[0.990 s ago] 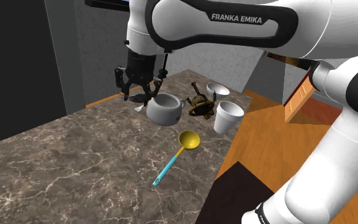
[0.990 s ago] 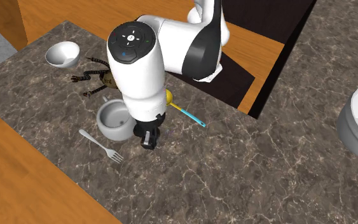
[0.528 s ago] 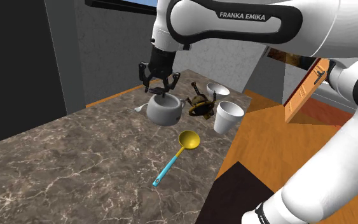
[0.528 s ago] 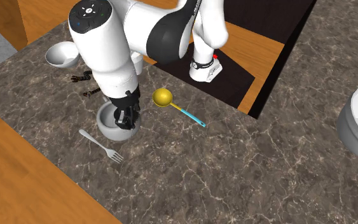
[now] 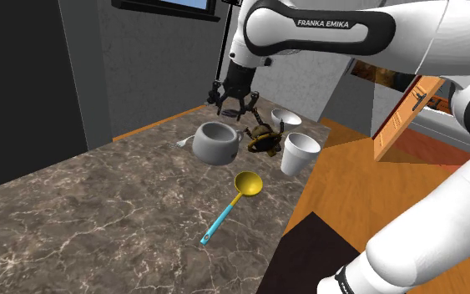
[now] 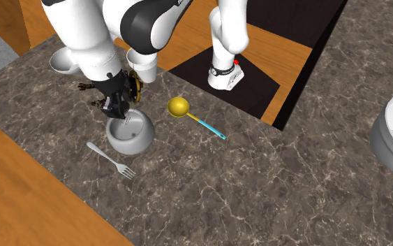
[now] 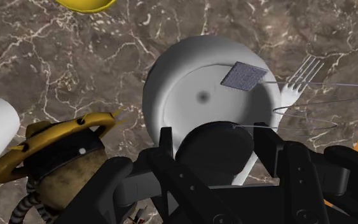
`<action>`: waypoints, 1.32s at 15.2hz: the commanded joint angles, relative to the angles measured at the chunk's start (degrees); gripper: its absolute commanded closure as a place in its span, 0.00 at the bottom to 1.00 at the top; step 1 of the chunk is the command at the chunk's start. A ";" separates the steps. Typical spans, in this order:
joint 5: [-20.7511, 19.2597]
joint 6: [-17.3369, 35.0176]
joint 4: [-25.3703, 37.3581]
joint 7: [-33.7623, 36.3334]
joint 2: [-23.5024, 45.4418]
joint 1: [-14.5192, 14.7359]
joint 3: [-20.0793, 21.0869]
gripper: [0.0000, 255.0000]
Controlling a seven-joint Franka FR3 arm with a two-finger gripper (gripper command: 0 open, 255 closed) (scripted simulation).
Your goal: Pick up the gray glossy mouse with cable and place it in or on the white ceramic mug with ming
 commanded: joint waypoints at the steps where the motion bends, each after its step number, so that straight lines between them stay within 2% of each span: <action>1: 0.26 -0.08 -0.21 -3.05 -0.32 -1.45 -1.45 1.00; 14: -0.32 9.75 -9.00 -2.69 0.86 -1.32 -1.34 1.00; 20: -0.32 9.75 -9.00 -2.69 0.86 -1.32 -1.34 1.00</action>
